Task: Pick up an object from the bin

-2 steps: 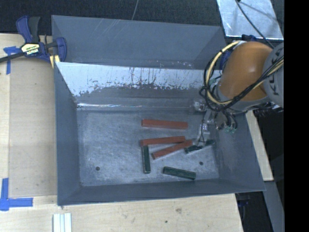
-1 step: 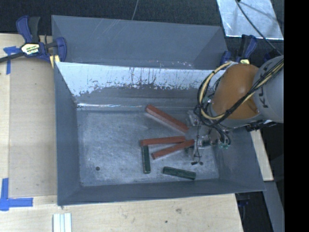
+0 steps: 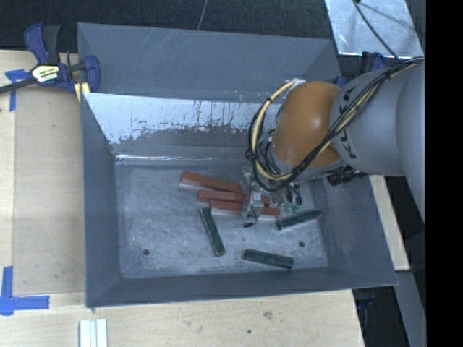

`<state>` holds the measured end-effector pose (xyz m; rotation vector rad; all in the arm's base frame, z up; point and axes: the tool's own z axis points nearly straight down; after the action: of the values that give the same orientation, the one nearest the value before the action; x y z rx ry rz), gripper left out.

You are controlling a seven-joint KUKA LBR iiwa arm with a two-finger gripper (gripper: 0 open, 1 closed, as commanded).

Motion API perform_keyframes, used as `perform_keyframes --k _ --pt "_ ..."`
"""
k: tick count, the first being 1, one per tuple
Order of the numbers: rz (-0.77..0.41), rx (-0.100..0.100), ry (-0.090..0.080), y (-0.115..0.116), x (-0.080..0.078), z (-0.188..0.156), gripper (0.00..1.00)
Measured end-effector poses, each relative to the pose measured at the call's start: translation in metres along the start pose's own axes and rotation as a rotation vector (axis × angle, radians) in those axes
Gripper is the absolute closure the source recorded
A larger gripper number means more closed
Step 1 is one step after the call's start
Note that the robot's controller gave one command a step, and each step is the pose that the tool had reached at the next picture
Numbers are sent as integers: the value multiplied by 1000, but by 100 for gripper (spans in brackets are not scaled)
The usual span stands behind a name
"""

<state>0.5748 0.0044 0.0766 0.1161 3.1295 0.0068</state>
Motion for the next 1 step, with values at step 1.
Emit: perform_keyframes --k 1 --pt "-1 0 0 0 0 0 100"
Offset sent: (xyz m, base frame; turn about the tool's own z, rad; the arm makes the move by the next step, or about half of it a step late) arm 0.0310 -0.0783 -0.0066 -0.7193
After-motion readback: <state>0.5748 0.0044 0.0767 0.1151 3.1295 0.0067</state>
